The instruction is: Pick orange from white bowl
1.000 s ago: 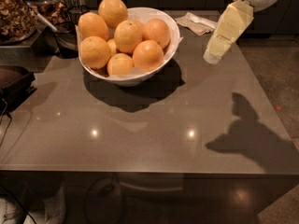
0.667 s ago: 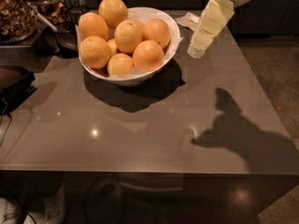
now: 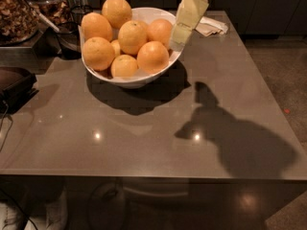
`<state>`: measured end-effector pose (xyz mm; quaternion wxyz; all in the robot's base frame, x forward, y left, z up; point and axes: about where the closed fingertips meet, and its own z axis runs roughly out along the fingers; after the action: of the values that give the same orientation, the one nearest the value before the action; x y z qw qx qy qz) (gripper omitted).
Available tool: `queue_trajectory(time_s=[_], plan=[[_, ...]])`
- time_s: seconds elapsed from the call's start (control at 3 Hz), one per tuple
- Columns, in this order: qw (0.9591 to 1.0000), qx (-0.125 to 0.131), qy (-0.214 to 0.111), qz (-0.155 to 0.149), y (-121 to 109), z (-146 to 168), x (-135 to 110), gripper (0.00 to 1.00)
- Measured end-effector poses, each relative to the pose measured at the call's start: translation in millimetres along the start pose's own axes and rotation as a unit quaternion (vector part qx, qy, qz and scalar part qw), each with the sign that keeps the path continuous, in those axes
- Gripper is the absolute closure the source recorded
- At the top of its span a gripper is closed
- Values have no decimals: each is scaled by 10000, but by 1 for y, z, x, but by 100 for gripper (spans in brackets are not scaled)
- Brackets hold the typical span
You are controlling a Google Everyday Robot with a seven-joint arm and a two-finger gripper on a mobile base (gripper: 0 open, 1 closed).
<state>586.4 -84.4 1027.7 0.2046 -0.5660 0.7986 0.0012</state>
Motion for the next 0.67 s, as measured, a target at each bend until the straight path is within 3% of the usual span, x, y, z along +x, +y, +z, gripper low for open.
queue_trajectory(time_s=[0.33,0.67], plan=[[9999,78,-91,2,-3,1,-5,0],[9997,58,-220,-34,-6,17,-28,0]])
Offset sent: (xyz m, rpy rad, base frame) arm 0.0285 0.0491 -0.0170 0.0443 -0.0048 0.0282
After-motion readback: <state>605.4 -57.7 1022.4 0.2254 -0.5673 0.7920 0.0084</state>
